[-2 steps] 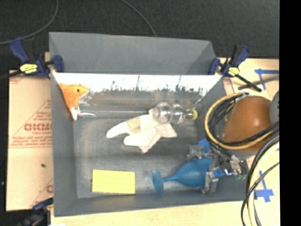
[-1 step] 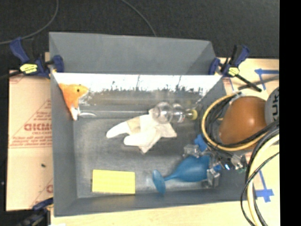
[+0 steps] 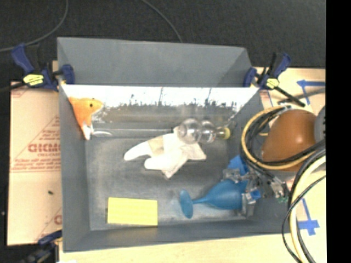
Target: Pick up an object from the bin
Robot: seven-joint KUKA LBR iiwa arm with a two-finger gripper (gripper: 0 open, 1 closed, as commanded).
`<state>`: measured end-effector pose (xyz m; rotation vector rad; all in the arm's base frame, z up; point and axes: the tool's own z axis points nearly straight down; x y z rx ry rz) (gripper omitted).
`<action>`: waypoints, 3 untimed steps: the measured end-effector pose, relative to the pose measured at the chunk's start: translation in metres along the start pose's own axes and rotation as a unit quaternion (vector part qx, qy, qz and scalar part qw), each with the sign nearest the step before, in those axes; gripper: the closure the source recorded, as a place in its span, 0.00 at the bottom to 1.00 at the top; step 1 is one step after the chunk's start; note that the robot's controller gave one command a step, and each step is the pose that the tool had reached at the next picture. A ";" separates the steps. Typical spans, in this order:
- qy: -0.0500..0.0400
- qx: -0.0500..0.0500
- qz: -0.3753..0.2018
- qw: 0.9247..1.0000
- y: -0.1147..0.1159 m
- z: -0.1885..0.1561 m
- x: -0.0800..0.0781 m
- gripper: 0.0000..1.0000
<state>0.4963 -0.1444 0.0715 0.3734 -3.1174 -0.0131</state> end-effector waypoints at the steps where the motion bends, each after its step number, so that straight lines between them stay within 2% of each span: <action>1: 0.000 0.000 0.000 1.000 0.000 0.000 0.000 1.00; 2: 0.000 0.000 0.000 1.000 0.000 -0.004 0.001 1.00; 3: 0.004 -0.002 0.000 1.000 0.001 -0.020 0.003 1.00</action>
Offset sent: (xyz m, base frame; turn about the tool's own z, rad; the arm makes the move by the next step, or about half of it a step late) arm -0.0001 -0.0001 0.0232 0.0000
